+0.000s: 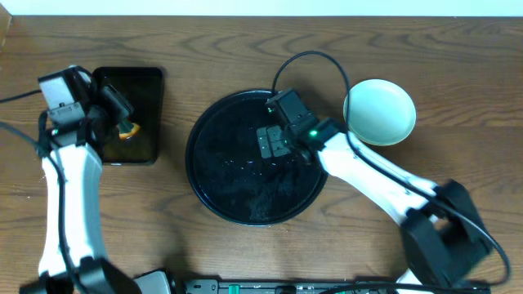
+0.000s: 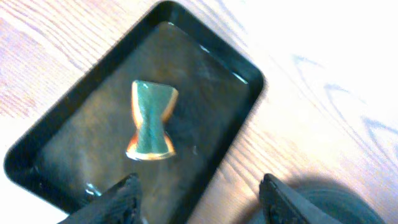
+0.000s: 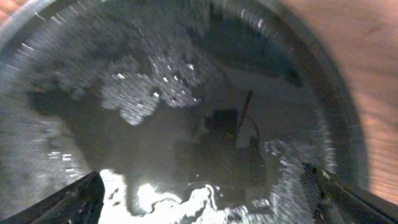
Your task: Clean dirty plates on tray and stack at the side
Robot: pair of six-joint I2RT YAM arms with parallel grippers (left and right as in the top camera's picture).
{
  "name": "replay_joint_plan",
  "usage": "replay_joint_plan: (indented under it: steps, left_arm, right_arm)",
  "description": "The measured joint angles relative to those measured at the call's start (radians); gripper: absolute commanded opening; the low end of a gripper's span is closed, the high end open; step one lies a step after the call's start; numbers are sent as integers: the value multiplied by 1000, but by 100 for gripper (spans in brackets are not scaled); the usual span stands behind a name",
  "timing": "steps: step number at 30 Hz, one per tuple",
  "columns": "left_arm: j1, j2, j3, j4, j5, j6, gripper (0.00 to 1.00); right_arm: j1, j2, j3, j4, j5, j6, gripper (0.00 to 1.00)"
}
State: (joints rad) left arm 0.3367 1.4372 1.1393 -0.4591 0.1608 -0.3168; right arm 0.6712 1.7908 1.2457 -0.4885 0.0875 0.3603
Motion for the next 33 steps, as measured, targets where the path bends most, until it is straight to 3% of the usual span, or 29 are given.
replay_joint_plan:
  steps: [1,7,14,21,33]
  left_arm:
    - [0,-26,0,-26,18,-2,78]
    - [0,-59,0,-115,59,-1,78]
    - [0,-58,0,-119,70,0,79]
    - [0,-58,0,-119,73,0,79]
    - [0,-58,0,-119,73,0,79]
  right_arm:
    - [0,-40,0,-21,2,1,99]
    - [1,-408,-2,-174,104,6,99]
    - [1,-768,2,-328,175,3,99]
    - [1,-892,2,-436,182,3,99]
    - [1,-897,2,-628,182,3,99]
